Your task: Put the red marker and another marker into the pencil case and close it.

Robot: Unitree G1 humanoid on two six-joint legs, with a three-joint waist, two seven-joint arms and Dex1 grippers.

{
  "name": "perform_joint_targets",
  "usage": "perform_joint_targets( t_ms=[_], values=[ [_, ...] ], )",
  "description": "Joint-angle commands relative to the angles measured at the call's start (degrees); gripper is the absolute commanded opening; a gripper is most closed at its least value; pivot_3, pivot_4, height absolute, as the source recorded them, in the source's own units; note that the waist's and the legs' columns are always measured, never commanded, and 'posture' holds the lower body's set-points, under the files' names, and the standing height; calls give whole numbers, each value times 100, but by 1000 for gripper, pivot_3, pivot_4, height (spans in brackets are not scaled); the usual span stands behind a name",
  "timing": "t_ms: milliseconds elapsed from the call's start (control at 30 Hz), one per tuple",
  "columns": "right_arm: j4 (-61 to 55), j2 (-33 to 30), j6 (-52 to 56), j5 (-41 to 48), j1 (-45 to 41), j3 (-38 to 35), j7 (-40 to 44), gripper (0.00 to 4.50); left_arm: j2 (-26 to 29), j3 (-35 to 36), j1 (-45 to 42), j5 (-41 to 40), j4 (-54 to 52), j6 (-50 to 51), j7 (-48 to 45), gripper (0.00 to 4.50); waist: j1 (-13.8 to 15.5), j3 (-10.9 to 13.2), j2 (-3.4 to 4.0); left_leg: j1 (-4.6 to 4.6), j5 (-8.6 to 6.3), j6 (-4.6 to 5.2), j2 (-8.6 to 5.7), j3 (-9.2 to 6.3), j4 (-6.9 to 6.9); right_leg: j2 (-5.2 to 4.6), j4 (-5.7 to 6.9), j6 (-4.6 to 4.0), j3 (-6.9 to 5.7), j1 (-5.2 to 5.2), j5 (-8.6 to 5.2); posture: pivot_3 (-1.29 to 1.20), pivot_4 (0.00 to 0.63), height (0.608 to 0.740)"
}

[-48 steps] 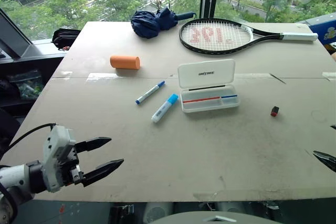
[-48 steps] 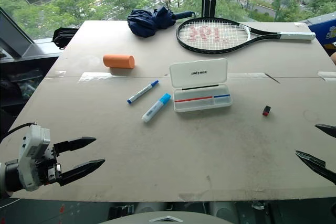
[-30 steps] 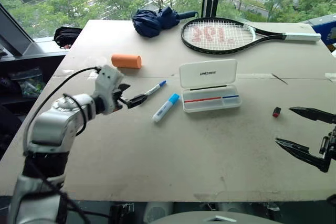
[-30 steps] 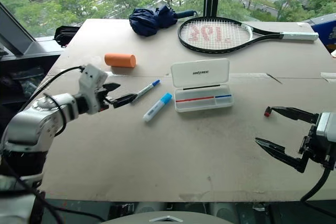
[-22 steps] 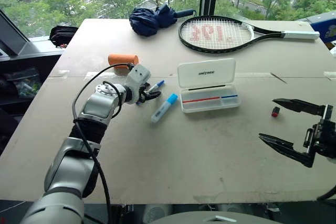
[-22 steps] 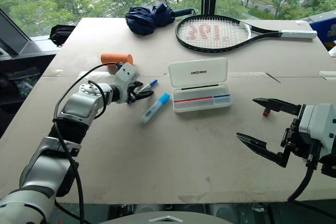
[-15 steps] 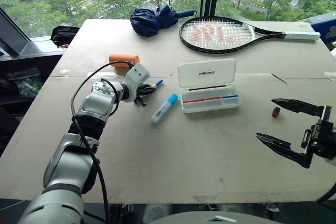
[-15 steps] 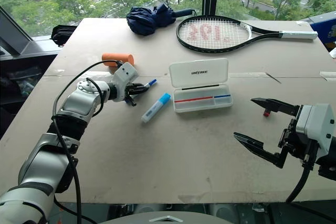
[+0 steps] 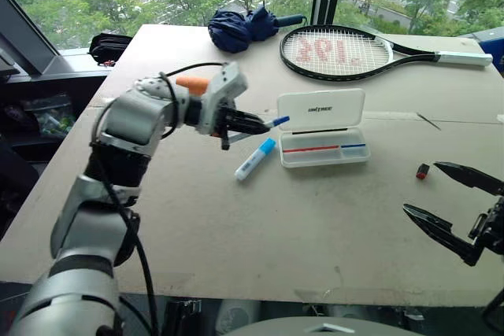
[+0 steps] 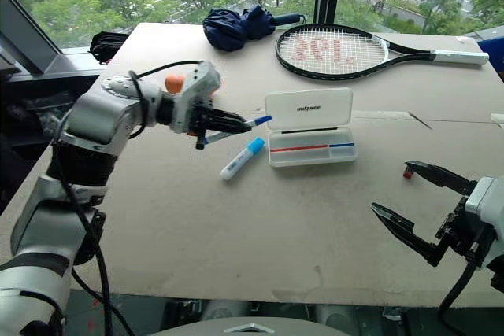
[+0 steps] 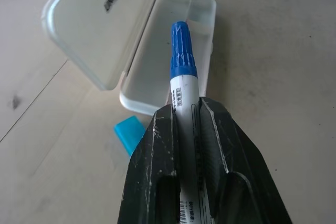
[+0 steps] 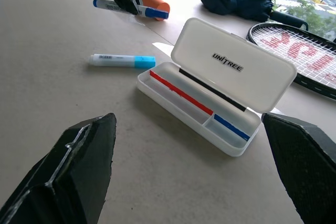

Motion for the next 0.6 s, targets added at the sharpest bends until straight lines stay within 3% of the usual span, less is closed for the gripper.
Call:
perform_joint_targets(
  t_ms=[33,367,600],
  values=[
    [-244,103,-174,32,162,-323,-119,4500,-674,-323,-655,507,894,-338,354,14,-51,2,-1,0,-1,2,1,-3,1,2,3,0,1,-1,0,0,150,730],
    [-534,271,-282,20,476,-392,-356,4500,-2170,-685,-1602,1686,3754,-2590,568,14,-131,5,2,-4,-12,20,-2,0,-1,15,2,4,2,-9,-2,0,150,730],
    [-725,405,-367,0,737,-408,-472,4500,-2726,-561,-1855,2178,4978,-3504,893,14,-68,7,1,-7,-13,21,-4,2,1,13,0,5,4,-10,-2,0,150,730]
  ],
)
